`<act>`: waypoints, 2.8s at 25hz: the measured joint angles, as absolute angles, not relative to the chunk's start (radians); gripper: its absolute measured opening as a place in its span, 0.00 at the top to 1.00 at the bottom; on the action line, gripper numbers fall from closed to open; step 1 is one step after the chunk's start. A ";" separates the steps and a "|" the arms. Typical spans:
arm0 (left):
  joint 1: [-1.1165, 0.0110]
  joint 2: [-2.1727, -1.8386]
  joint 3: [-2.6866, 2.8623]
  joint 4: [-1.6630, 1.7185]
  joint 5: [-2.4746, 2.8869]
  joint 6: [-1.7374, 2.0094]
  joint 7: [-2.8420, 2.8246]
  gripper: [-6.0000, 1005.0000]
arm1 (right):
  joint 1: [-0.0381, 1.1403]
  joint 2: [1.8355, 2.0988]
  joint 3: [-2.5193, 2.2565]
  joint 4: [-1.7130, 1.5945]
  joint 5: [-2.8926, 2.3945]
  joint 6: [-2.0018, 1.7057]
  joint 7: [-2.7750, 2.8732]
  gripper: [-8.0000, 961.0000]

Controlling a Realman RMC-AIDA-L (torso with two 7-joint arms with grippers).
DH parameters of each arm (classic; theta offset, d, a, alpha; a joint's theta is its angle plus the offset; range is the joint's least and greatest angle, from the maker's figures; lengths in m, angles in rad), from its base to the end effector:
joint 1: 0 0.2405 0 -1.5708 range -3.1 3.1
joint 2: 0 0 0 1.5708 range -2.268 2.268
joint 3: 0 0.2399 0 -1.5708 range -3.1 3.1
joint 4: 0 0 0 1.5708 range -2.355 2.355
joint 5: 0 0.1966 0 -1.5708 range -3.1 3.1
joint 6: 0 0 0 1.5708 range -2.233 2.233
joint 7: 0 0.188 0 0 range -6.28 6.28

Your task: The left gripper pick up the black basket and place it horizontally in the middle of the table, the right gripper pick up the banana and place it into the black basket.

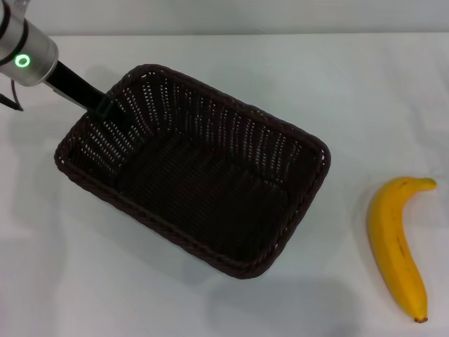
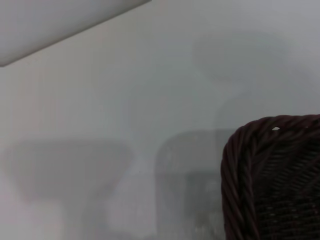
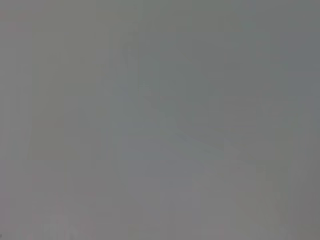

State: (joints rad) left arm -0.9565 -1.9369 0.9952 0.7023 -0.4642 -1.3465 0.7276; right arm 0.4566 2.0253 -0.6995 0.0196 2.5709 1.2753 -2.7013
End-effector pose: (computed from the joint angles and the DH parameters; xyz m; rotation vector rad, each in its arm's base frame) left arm -0.2168 0.4269 0.0020 -2.4518 -1.1036 0.4061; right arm 0.3437 0.3567 0.0680 -1.3483 0.6791 0.8289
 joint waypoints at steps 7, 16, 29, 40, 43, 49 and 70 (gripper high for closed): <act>-0.955 -1.937 0.989 0.698 -0.475 -1.341 0.727 0.57 | 0.454 2.025 -0.699 0.020 2.571 1.277 -2.700 0.13; -0.930 -1.941 0.970 0.694 -0.512 -1.340 0.731 0.81 | 0.446 2.023 -0.700 0.011 2.570 1.277 -2.691 0.13; -0.803 -1.908 0.839 0.646 -0.828 -1.357 0.815 0.84 | 0.443 2.018 -0.699 0.000 2.571 1.274 -2.691 0.13; -0.692 -1.871 0.669 0.558 -1.051 -1.417 0.814 0.84 | 0.442 2.017 -0.699 -0.002 2.571 1.272 -2.691 0.13; -0.667 -1.870 0.639 0.539 -1.095 -1.420 0.811 0.83 | 0.444 2.017 -0.699 -0.002 2.571 1.271 -2.691 0.14; -0.619 -1.878 0.550 0.505 -1.119 -1.393 0.809 0.82 | 0.451 2.017 -0.699 -0.002 2.571 1.270 -2.691 0.14; -0.671 -1.908 0.530 0.430 -0.980 -1.274 0.729 0.78 | 0.491 2.020 -0.701 -0.052 2.567 1.231 -2.691 0.14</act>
State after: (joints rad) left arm -0.6709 -1.9080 0.5298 0.4296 -0.9796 -1.2741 0.7288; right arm 0.4911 2.0205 -0.7010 -0.0522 2.5671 1.2313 -2.6911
